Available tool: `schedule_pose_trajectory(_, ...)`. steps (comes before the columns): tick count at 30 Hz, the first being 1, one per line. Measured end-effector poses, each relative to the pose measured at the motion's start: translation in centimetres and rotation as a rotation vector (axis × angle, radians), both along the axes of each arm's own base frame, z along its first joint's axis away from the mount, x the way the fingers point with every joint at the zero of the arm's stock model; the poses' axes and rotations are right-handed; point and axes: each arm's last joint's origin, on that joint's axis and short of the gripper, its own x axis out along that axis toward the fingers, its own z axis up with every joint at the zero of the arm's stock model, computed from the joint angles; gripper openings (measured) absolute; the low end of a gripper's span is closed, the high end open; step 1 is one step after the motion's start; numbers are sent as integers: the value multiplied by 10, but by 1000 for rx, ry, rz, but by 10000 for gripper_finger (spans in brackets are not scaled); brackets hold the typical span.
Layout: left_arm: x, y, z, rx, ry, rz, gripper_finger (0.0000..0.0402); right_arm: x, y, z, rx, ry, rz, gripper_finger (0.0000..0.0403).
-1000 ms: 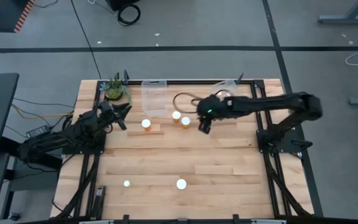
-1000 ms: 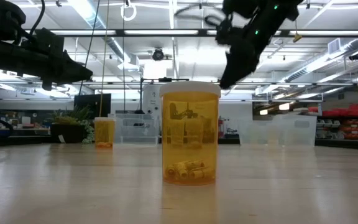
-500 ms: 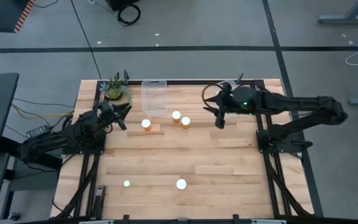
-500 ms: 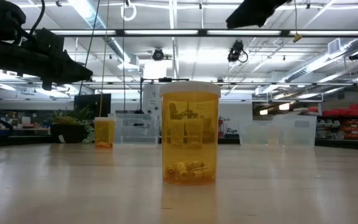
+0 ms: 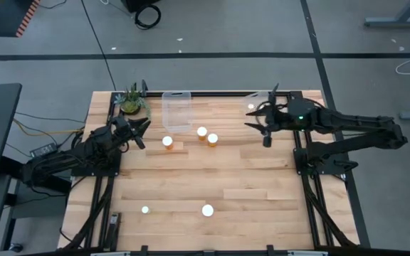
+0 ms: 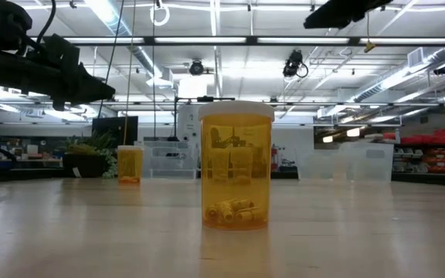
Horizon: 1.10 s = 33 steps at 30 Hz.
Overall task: Pick and place medicine bottles into bin by pill shape (circle, oval)
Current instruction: Put the big pill bottle into the left transparent bin
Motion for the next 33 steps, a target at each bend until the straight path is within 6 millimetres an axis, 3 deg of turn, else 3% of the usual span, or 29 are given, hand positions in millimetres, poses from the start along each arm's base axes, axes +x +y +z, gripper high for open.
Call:
schedule_pose_trajectory(8, 0, 0, 7, 0, -94, -2, 107, -47, 8, 12, -67, -147, 63, 161)
schedule_pose_trajectory(12, 0, -1, 7, -69, -148, -30, 107, -60, 9, 14, -111, -161, 72, 161)
schedule_pose_trajectory(20, 9, 1, 20, -158, -134, -78, 107, -66, 10, 17, -211, -170, 89, 161)
schedule_pose_trajectory(33, 58, 15, 42, -315, 206, -144, 107, -65, 10, 20, -283, -182, 120, 161)
